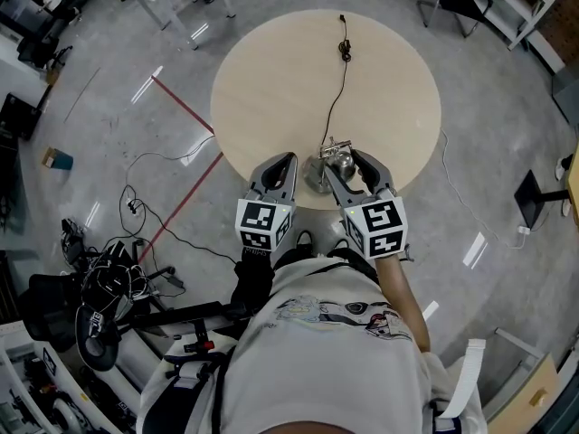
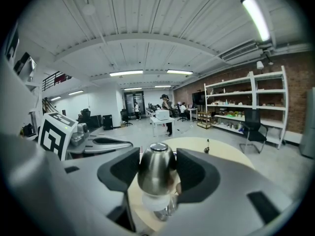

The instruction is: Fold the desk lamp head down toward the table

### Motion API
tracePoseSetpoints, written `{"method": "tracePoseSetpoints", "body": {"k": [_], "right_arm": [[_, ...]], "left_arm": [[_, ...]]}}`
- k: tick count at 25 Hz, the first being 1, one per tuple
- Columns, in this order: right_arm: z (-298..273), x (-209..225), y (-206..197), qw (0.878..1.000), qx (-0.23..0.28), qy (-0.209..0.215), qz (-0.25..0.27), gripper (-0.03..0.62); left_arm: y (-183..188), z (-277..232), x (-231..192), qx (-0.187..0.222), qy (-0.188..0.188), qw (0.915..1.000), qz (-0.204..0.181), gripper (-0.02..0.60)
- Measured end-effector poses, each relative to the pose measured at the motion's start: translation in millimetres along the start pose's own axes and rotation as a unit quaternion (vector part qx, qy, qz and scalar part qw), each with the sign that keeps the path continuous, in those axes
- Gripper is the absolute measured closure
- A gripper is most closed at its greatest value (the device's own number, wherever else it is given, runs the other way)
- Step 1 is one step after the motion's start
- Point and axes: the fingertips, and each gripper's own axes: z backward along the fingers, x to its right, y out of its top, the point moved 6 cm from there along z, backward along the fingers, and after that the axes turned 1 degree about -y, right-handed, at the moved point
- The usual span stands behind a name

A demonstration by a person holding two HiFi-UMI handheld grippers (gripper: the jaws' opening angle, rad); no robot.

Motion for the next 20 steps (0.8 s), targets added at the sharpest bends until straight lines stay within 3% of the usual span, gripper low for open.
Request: {"method": "tracePoseSetpoints", "body": {"k": [20], "right_arm": [[20, -9, -30, 1.000, -0.027, -0.001, 0.005, 0.356]], "left_arm": [[-5, -2, 7, -0.006, -0.009, 0.9999, -0.003, 0.581]]}}
